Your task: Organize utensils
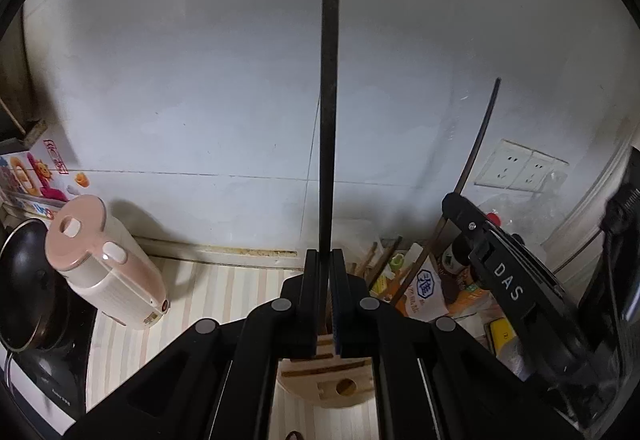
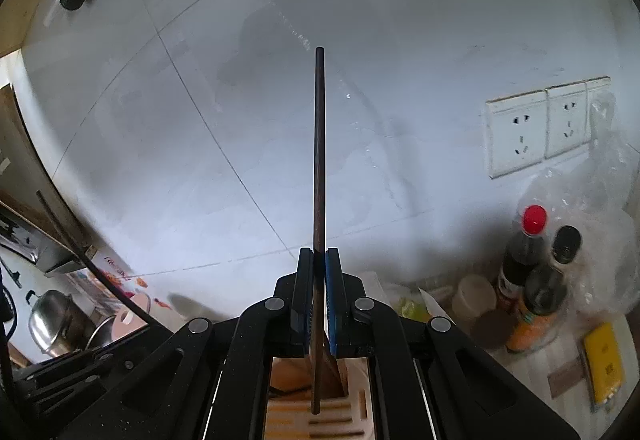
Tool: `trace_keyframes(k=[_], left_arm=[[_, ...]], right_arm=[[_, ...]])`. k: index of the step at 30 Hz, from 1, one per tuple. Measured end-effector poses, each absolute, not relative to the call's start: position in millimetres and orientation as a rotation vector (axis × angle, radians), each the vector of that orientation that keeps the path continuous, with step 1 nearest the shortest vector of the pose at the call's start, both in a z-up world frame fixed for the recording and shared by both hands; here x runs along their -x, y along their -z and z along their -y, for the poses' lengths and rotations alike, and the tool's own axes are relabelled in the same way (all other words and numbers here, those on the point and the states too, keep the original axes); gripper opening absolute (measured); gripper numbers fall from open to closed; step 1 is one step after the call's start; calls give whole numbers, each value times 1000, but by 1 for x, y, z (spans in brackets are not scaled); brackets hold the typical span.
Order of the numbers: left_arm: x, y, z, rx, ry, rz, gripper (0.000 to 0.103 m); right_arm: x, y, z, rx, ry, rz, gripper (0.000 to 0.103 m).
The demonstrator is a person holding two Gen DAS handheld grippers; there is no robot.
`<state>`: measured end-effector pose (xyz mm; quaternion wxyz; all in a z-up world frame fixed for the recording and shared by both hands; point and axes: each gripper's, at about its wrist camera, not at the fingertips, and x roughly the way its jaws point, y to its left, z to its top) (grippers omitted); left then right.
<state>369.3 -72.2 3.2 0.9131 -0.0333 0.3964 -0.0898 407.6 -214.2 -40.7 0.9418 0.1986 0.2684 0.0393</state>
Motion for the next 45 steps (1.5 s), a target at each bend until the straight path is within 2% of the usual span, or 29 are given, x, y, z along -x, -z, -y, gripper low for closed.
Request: trace_keyframes(k=[7, 12, 13, 14, 15, 16, 17, 19, 21, 22, 23, 28, 33, 40, 45], left_arm=[[-388, 23, 68, 69, 203, -900, 3], [-387, 17, 65, 94, 184, -981, 11], [-384, 11, 64, 95, 173, -972, 21], [-381, 6, 63, 94, 164, -958, 42], [-377, -2, 62, 101, 158, -937, 55], [-372, -10, 58, 121, 154, -904, 75], [-364, -19, 54, 136, 146, -865, 82], [-355, -27, 47, 134, 133, -826, 84], [-345, -30, 42, 114, 95, -806, 94], [-339, -30, 38, 101, 75, -789, 103], [-333, -28, 35, 90, 53, -774, 103], [-307, -10, 17, 60, -36, -772, 103], [-295, 14, 0, 47, -71, -814, 103], [-281, 32, 0, 11, -47, -837, 103], [-253, 24, 5, -13, -25, -812, 103]], right_arm=[[-423, 68, 198, -360, -81, -509, 6], [-430, 88, 200, -333, -116, -621, 8], [-428, 88, 203, -342, -123, -639, 15], [-426, 86, 208, -352, -126, -646, 22], [-422, 83, 211, -356, -122, -648, 34], [-418, 80, 215, -356, -121, -644, 38], [-414, 75, 218, -356, -120, -643, 38], [-406, 69, 225, -354, -110, -653, 43], [-397, 64, 228, -349, -103, -654, 47], [-391, 62, 229, -337, -95, -657, 48], [-386, 60, 229, -328, -93, -657, 49], [-357, 62, 218, -235, -52, -692, 76], [-336, 71, 201, -146, -16, -734, 96], [-314, 75, 186, -100, 63, -764, 99], [-280, 64, 183, -85, 128, -742, 100]])
